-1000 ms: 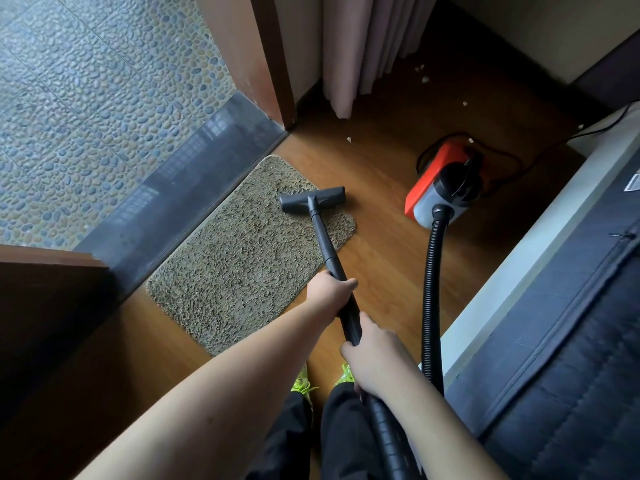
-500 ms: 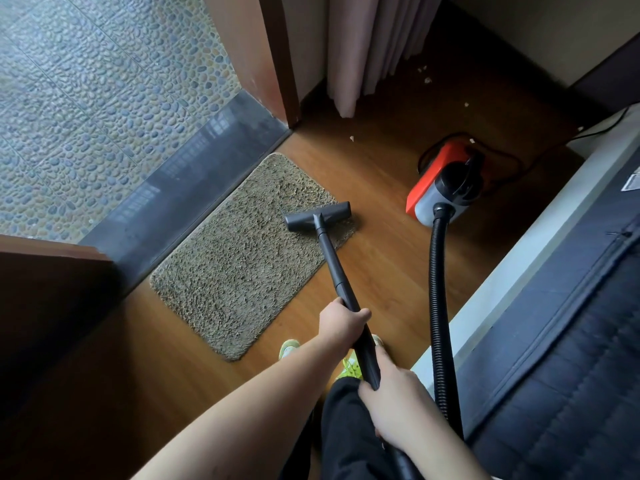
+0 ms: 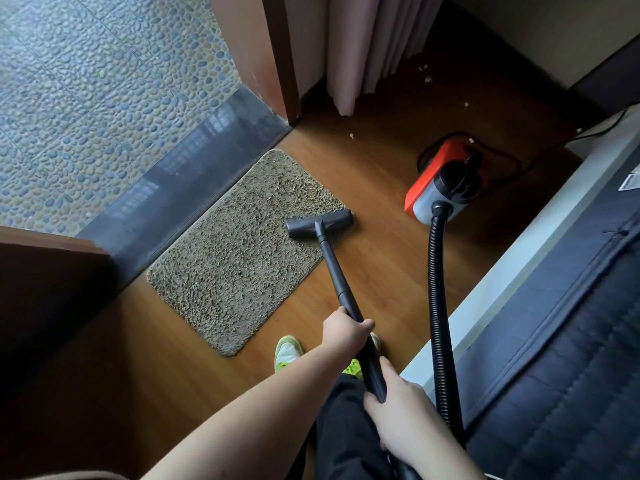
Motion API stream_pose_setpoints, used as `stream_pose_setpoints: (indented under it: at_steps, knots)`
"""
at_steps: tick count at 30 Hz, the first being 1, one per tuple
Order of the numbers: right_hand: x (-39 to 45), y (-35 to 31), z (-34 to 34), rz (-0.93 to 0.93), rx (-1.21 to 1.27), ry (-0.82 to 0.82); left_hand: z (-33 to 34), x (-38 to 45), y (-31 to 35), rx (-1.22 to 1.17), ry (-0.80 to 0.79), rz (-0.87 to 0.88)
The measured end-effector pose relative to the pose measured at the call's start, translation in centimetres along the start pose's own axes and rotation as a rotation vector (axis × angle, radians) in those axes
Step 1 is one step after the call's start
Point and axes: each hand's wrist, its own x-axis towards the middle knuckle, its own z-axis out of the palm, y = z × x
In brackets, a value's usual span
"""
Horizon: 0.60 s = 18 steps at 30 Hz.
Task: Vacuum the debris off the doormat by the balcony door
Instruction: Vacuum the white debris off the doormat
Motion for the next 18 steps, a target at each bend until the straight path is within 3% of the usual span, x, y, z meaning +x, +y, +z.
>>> stream_pose_setpoints:
  at_steps: [18]
  knots:
    - [3.7, -3.2, -1.0, -0.006, 0.024, 0.001, -2.9, 2.4, 3.1, -0.050, 0.027, -0.006]
